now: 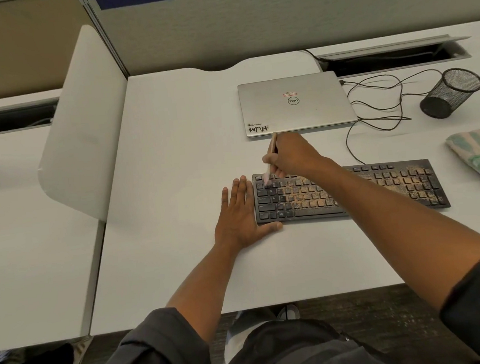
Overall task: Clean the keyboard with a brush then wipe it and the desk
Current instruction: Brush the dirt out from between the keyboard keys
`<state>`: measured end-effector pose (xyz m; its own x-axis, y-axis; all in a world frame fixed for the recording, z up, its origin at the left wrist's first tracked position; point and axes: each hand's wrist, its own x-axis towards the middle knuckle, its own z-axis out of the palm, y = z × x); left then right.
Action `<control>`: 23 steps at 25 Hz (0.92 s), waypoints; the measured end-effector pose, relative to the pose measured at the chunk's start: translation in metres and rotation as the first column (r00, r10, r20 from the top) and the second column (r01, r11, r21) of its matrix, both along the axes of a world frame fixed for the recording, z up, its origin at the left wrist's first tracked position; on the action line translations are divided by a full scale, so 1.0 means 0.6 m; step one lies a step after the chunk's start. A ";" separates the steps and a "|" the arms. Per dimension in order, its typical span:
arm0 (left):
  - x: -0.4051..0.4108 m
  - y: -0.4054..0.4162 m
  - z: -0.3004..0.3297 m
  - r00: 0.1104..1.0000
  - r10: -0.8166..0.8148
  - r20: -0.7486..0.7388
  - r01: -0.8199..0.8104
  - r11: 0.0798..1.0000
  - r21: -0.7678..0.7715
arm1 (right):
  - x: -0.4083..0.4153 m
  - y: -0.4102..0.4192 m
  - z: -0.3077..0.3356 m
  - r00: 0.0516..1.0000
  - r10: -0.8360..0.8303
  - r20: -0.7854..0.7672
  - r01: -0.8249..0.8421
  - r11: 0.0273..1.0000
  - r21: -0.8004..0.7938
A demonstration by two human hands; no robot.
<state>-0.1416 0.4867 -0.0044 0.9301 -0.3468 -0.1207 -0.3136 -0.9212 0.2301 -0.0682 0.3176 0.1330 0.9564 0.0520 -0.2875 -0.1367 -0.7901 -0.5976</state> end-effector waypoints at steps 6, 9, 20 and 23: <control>0.000 0.000 0.000 1.000 -0.005 -0.012 0.005 1.000 0.000 | 0.010 -0.022 0.002 1.000 -0.010 -0.002 0.010 0.982 -0.187; 0.001 0.000 0.000 1.000 -0.001 -0.004 0.002 1.000 0.014 | 0.014 -0.016 0.004 0.999 -0.028 0.022 0.030 0.996 -0.089; 0.001 0.000 0.000 1.000 -0.003 -0.013 0.003 1.000 0.006 | -0.016 -0.021 -0.014 0.999 -0.006 0.039 0.010 0.994 -0.112; 0.001 0.000 0.001 1.000 -0.004 -0.016 0.004 1.000 0.001 | -0.028 -0.025 -0.013 0.999 0.044 -0.017 -0.047 0.978 -0.205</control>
